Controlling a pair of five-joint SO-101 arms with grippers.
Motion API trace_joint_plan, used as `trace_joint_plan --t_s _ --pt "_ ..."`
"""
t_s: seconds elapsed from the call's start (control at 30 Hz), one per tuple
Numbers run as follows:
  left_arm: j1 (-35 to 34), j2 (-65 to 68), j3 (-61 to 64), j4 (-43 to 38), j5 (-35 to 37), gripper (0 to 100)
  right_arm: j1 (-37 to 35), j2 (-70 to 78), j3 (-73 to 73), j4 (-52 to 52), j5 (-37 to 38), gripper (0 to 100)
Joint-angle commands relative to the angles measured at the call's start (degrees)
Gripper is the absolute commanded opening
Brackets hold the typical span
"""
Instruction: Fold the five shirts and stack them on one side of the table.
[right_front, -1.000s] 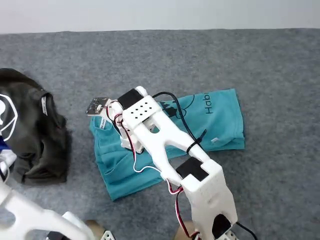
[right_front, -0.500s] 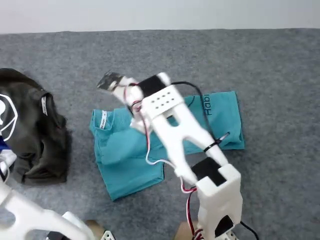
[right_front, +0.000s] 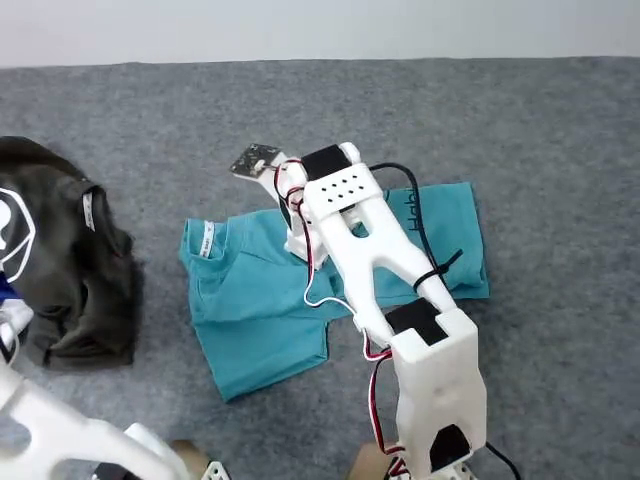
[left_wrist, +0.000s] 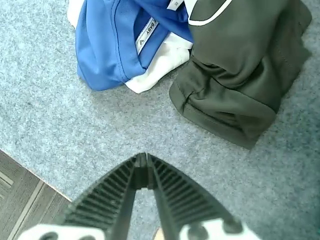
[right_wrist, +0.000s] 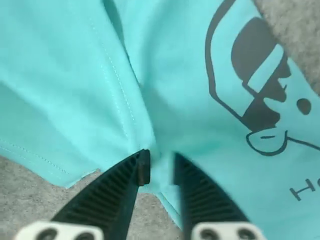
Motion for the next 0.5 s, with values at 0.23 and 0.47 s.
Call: trace_joint_plan --t_s 0.23,0.47 --pt "-0.1 -1.2 -1.7 0.9 -0.5 1 5.5 -9.6 -2.7 10.4 -0.1 27.7" --pt "-0.1 -1.2 -1.7 0.9 -0.5 1 17.2 -9.9 -1.2 11.6 -0.4 1.8"
